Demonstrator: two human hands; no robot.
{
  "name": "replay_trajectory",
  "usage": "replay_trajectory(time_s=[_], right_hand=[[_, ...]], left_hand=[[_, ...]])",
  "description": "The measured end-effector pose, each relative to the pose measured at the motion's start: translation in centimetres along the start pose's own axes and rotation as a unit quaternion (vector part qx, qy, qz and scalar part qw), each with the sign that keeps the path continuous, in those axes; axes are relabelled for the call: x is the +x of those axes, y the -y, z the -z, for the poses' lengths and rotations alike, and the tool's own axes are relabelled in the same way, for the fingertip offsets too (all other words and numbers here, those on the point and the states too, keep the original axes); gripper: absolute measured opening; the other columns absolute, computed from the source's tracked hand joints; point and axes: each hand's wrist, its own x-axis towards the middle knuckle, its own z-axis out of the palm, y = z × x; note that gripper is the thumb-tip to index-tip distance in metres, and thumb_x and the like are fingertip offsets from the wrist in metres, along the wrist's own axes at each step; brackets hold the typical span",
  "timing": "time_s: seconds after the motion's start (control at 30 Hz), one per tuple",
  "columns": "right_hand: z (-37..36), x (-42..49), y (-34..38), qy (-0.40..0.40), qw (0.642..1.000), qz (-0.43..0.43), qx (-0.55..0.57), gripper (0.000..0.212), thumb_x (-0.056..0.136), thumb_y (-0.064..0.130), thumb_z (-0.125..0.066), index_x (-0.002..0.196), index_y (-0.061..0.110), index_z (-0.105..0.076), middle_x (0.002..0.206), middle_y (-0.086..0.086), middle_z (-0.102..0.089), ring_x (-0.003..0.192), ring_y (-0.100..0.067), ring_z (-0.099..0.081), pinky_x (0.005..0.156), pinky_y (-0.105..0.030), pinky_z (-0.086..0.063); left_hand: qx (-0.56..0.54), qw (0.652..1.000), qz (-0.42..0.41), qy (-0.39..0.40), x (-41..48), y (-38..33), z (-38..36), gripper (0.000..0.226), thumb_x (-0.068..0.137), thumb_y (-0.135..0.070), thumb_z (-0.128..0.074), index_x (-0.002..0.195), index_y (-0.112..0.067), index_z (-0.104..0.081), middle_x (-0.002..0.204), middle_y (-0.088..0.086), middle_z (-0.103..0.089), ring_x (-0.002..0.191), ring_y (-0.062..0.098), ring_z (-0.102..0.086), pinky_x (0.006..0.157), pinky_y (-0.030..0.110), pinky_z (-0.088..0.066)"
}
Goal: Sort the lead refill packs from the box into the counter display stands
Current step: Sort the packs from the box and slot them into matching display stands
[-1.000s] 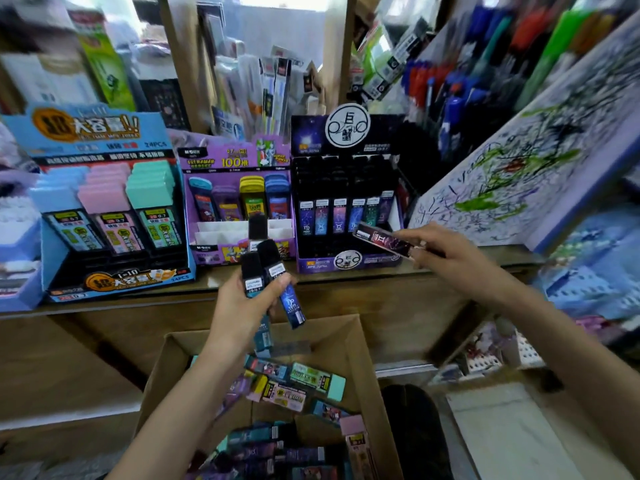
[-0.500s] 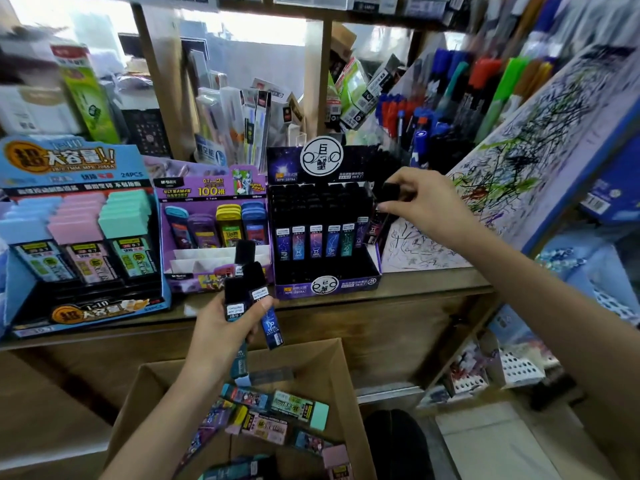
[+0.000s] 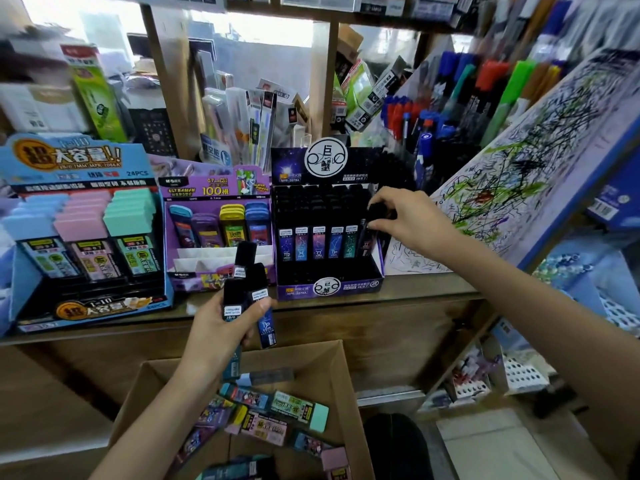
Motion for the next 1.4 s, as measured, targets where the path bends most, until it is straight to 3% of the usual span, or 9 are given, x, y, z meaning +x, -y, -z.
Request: replay_trajectory(time_s=[0.23,0.43,0.53,0.6,0.77,0.97,1.07,1.23,1.4], right_hand=[[-2.3,-0.6,-1.1,-0.116,0.968,0.088,-0.205,0.034,0.083,0.024,-0.069,0.111,0.008,-0.057,0.103,-0.011,-0.058,0.095,-0.031,-0.051,0.075,-0.036,-0.035],[-1.9,-0.7,-0.3,-0.136,0.963,0.08,-0.217,0.031,0.091,0.022,-0.058,0.118,0.006,-0.061,0.112,-0.013,-0.053,0.104,-0.033,-0.047,0.082,-0.039,-0.037],[-2.1,-1.5,2.3,-0.135,0.986,0.076,-0.06,0.024,0.091,0.02,-0.057,0.114,0.011,-0.062,0.106,-0.002,-0.053,0.1,-0.017,-0.048,0.085,-0.028,-0.038],[-2.7,-2.3,4.9,-0.032,0.988,0.049,0.14,0.013,0.089,0.023,-0.06,0.1,0.02,-0.066,0.092,0.01,-0.058,0.085,0.001,-0.053,0.077,-0.015,-0.039],[-5.6,-3.5,10.0,0.126,0.918,0.016,0.375,0.004,0.085,0.024,-0.067,0.088,0.025,-0.065,0.084,0.011,-0.066,0.08,0.0,-0.061,0.074,-0.016,-0.05],[-5.8,-3.0,11.0,0.11,0.897,-0.008,0.428,0.007,0.084,0.012,-0.067,0.084,0.016,-0.062,0.074,0.0,-0.065,0.067,-0.006,-0.064,0.06,-0.013,-0.046],[-4.3,-1.8,10.2,0.031,0.899,-0.014,0.437,0.013,0.084,0.008,-0.067,0.082,0.019,-0.06,0.079,-0.003,-0.064,0.065,-0.003,-0.062,0.059,-0.011,-0.045],[-3.4,0.1,8.4,-0.066,0.923,-0.015,0.378,0.017,0.085,0.01,-0.066,0.082,0.025,-0.059,0.082,0.004,-0.061,0.077,-0.008,-0.06,0.07,-0.016,-0.05],[-5.6,0.2,7.9,-0.081,0.93,-0.024,0.358,0.02,0.086,0.01,-0.065,0.082,0.028,-0.057,0.081,0.007,-0.061,0.074,0.0,-0.059,0.071,-0.016,-0.049]], left_hand=[[0.004,1.0,0.001,-0.001,0.0,0.1,-0.2,0.018,0.084,-0.02,-0.066,0.095,-0.005,-0.066,0.045,-0.008,-0.051,0.042,0.003,-0.044,0.043,0.013,-0.039],[-0.009,1.0,0.012,0.012,-0.1,-0.5,-0.1,0.025,0.076,-0.036,-0.066,0.084,-0.013,-0.072,0.044,-0.006,-0.047,0.043,0.005,-0.045,0.045,0.012,-0.04],[-0.037,0.999,0.027,0.03,-0.1,-0.9,0.0,0.028,0.072,-0.042,-0.067,0.079,-0.016,-0.074,0.047,-0.005,-0.046,0.046,0.008,-0.045,0.046,0.018,-0.041],[-0.052,0.997,0.037,0.038,-0.1,-1.1,0.0,0.03,0.07,-0.044,-0.068,0.079,-0.016,-0.075,0.048,-0.004,-0.046,0.047,0.008,-0.044,0.046,0.019,-0.04],[-0.062,0.997,0.031,0.038,-0.3,-1.5,0.0,0.029,0.067,-0.04,-0.07,0.071,-0.015,-0.057,0.045,-0.005,-0.048,0.043,0.009,-0.044,0.044,0.019,-0.041],[-0.022,1.0,-0.011,0.008,-1.0,-1.5,1.2,0.03,0.076,-0.045,-0.063,0.081,-0.016,-0.058,0.049,-0.005,-0.052,0.045,0.007,-0.046,0.045,0.018,-0.041],[-0.069,0.996,0.044,-0.02,-0.9,-1.4,2.0,0.035,0.084,-0.05,-0.053,0.094,-0.018,-0.061,0.075,-0.005,-0.065,0.048,0.004,-0.049,0.048,0.018,-0.043],[-0.149,0.984,0.098,-0.022,-0.7,-1.4,3.2,0.027,0.097,-0.026,-0.044,0.115,-0.01,-0.054,0.084,-0.002,-0.066,0.05,0.01,-0.046,0.046,0.022,-0.041],[-0.113,0.991,0.065,-0.003,-1.5,-1.4,4.0,0.018,0.098,-0.022,-0.041,0.101,-0.015,-0.057,0.079,-0.005,-0.066,0.051,0.007,-0.051,0.049,0.022,-0.043]])
